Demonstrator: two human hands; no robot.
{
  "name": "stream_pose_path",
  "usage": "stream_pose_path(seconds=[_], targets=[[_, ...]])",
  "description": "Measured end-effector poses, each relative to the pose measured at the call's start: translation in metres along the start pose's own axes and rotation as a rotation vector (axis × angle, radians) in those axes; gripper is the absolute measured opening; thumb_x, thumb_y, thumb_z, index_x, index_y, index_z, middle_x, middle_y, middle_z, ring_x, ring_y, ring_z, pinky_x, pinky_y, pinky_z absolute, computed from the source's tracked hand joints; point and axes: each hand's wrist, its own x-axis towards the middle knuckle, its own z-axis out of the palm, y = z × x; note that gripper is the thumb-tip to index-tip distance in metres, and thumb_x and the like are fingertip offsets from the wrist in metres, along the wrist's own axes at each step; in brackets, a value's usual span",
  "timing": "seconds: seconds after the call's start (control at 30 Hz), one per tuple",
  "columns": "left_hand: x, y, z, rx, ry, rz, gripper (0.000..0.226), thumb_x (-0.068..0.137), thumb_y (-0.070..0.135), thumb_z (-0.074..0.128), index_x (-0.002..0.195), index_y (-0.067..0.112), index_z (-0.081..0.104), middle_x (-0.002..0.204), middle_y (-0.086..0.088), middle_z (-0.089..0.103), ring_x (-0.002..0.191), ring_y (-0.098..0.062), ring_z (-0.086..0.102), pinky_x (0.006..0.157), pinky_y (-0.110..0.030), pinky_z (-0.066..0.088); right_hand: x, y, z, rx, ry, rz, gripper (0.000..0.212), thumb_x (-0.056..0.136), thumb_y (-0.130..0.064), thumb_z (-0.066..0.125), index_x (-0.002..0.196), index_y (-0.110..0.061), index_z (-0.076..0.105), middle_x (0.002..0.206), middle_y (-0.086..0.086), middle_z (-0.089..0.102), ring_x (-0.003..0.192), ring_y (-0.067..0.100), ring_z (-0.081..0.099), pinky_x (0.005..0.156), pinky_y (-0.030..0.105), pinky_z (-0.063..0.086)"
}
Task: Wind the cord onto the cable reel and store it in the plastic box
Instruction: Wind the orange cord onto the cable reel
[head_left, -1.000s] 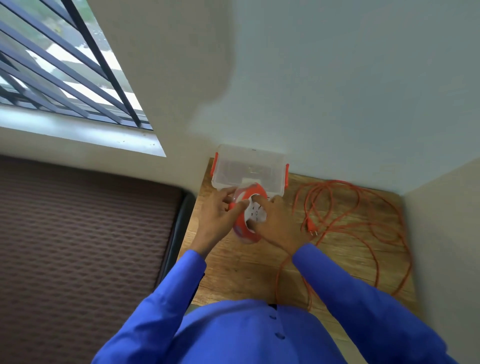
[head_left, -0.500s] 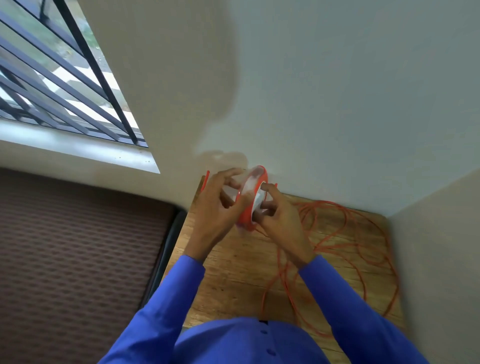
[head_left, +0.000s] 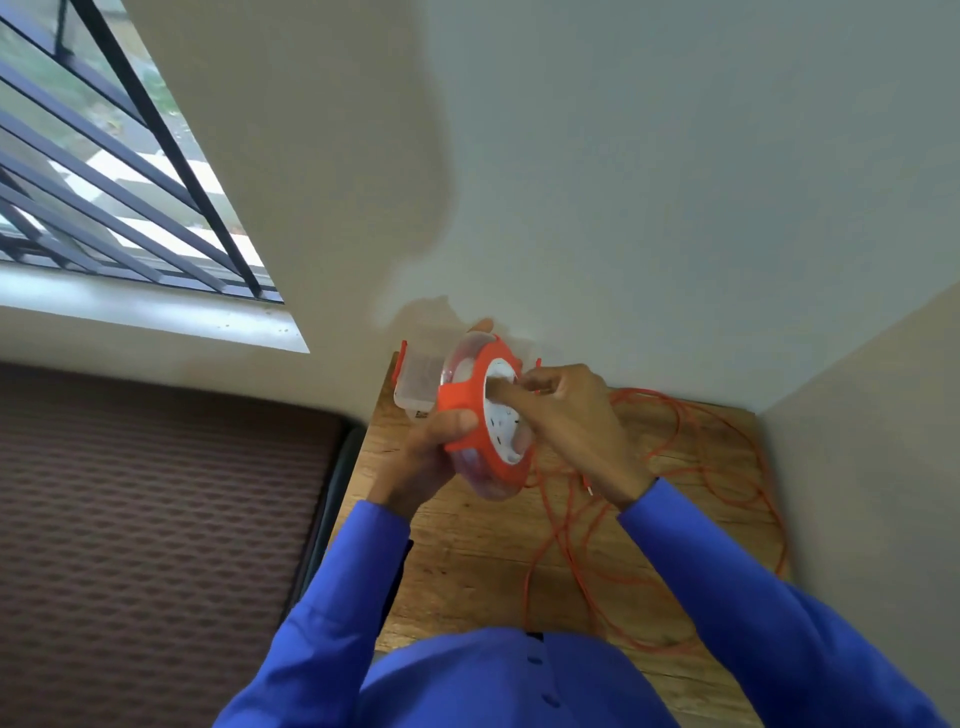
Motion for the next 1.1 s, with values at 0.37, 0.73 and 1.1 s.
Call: stream_pose_path(seconds=[0.37,0.73,1.1], targets=[[0.001,0.020,0.007,-0.349,0.199,0.071,0.121,0.073,0.059,0.090,0.166,0.007,0.031,0.153,-0.034,0.042,0.132,-0.052,0.044,0.101,-0.058,0.049,-0.030,-0.016,-0.005,-0.288,0.003,-0.481,0.016,0.105,-0.032,0.065,0.102,-0.021,0.077,0.102,-0.009,0.070,0.078,0.007,0.067,0.065,0.034,0.061],[-0.003,0.019,0.015,-0.345,0.162,-0.024,0.121,0.073,0.059,0.090,0.167,0.006,0.035,0.146,-0.032,0.046,0.129,-0.049,0.051,0.104,-0.060,0.047,-0.015,-0.022,-0.029,-0.840,-0.193,-0.837,0.055,0.092,-0.045,0.058,0.147,-0.044,0.050,0.121,0.004,0.076,0.083,0.027,0.074,0.062,0.039,0.063],[0.005,0.033,0.020,-0.325,0.247,0.049,0.118,0.070,0.060,0.090,0.164,0.010,0.040,0.142,-0.027,0.057,0.123,-0.040,0.062,0.100,-0.053,0.055,0.000,-0.033,-0.016,-0.238,-0.039,-0.180,0.062,0.109,-0.047,0.054,0.063,-0.014,0.078,0.046,0.002,0.066,0.040,0.009,0.061,0.059,0.029,0.053]])
